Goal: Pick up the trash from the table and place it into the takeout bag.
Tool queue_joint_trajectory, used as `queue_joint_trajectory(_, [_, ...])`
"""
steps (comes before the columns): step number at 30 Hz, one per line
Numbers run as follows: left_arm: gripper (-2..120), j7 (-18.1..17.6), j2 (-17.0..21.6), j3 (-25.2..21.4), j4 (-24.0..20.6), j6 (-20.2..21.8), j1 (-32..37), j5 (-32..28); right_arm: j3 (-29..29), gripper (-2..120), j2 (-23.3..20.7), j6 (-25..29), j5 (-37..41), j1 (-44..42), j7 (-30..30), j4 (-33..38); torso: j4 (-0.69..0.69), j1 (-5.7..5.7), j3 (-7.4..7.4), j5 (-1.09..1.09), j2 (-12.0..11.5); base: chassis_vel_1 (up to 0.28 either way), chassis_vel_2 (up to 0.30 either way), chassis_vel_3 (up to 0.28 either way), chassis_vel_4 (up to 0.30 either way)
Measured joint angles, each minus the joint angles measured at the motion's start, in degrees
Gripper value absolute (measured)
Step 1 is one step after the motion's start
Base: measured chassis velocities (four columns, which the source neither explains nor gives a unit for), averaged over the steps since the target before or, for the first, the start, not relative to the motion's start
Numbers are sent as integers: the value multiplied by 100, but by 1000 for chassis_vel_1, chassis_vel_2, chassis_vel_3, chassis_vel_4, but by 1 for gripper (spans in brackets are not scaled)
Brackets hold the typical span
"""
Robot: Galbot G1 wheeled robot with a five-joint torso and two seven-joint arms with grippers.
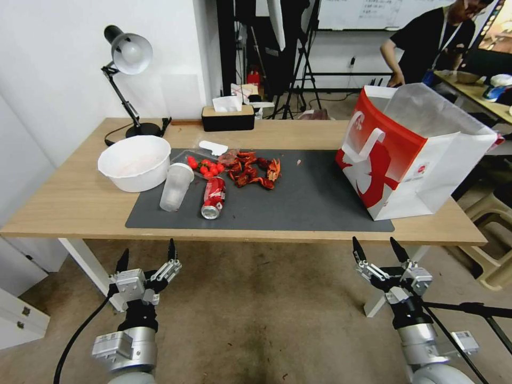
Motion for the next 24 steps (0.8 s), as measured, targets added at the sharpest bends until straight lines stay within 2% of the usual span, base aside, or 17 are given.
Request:
queue_joint_trajectory(11, [100, -24, 40, 23, 61, 1, -61, -12, -22, 100, 6, -37, -58, -32, 19, -1, 0, 0, 0, 0, 0, 0, 0, 0, 0])
queue_joint_trajectory(20, [100, -44, 307, -15, 223, -70, -399, -253, -79, 100, -30, -190, -132, 37, 63, 70, -2, 1, 0, 0, 0, 0, 0, 0, 0])
queue_joint_trajectory(24, [100, -114, 459, -167, 309, -96, -622, -482, -212, 100, -160, -357, -131, 280, 96, 49, 2, 1, 0, 0, 0, 0, 0, 0, 0])
